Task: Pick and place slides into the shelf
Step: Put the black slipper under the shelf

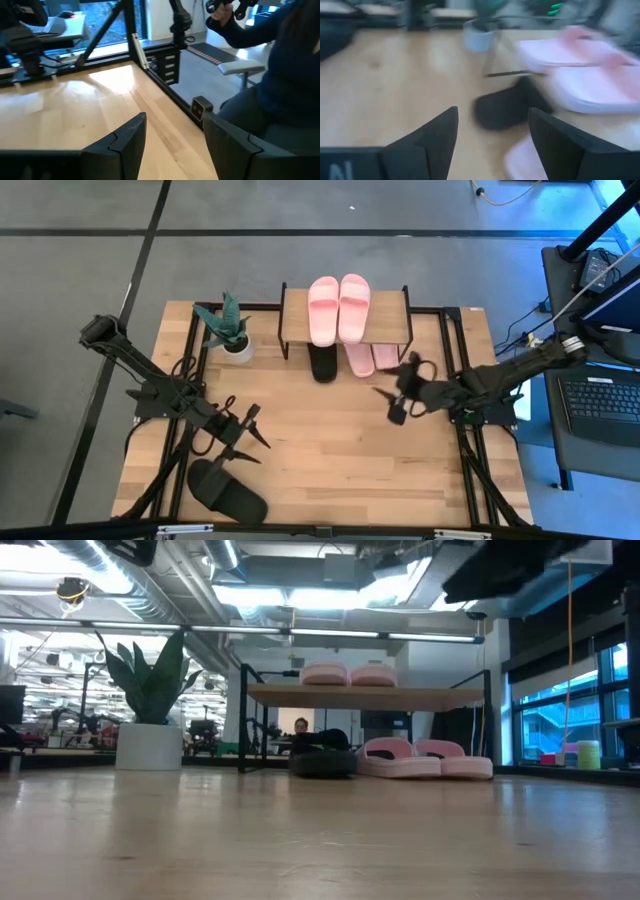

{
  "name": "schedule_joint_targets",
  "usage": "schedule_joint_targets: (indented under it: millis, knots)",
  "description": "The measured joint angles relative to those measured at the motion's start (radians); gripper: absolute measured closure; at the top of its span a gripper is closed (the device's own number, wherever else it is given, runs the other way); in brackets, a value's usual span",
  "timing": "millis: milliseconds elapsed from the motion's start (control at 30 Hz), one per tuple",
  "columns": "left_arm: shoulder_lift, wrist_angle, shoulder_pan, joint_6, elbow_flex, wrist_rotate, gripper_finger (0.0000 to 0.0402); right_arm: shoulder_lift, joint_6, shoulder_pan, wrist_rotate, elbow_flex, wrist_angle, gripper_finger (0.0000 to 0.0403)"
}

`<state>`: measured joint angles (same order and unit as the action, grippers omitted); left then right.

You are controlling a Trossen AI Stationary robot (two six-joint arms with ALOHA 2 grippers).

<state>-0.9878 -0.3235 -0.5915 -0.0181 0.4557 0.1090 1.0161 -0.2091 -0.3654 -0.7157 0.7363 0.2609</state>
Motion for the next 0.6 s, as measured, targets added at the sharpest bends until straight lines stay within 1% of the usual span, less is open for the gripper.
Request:
schedule_joint_targets:
  millis: [67,133,233,333,467,533,600]
  knots:
    - [0.0,0.0,0.0,-0.008,0.0,0.022,0.0212,-0.058,-0.014,-0.008,-0.05,-0.046,0.002,0.0161]
    - [0.0,-0.001,0.0,-0.066,0.0,0.059,0.0212,-0.109,-0.025,-0.012,-0.053,-0.089,0.005,0.0161]
    - [0.0,0.009,-0.006,-0.193,0.0,0.173,0.0212,-0.165,-0.052,-0.013,-0.053,-0.15,-0.002,0.0161]
    - [-0.002,0.104,-0.026,-0.221,0.02,0.185,0.0212,-0.198,-0.08,-0.013,-0.053,-0.207,-0.006,0.0161]
    - [-0.036,0.245,-0.058,-0.316,0.117,0.256,0.0212,-0.217,-0.124,-0.011,-0.053,-0.264,-0.013,0.0161]
    - [-0.078,0.34,-0.078,-0.346,0.194,0.268,0.0212,-0.218,-0.139,-0.01,-0.053,-0.281,-0.014,0.0161]
    - [-0.131,0.459,-0.092,-0.401,0.297,0.275,0.0212,-0.218,-0.155,-0.01,-0.053,-0.29,-0.017,0.0161]
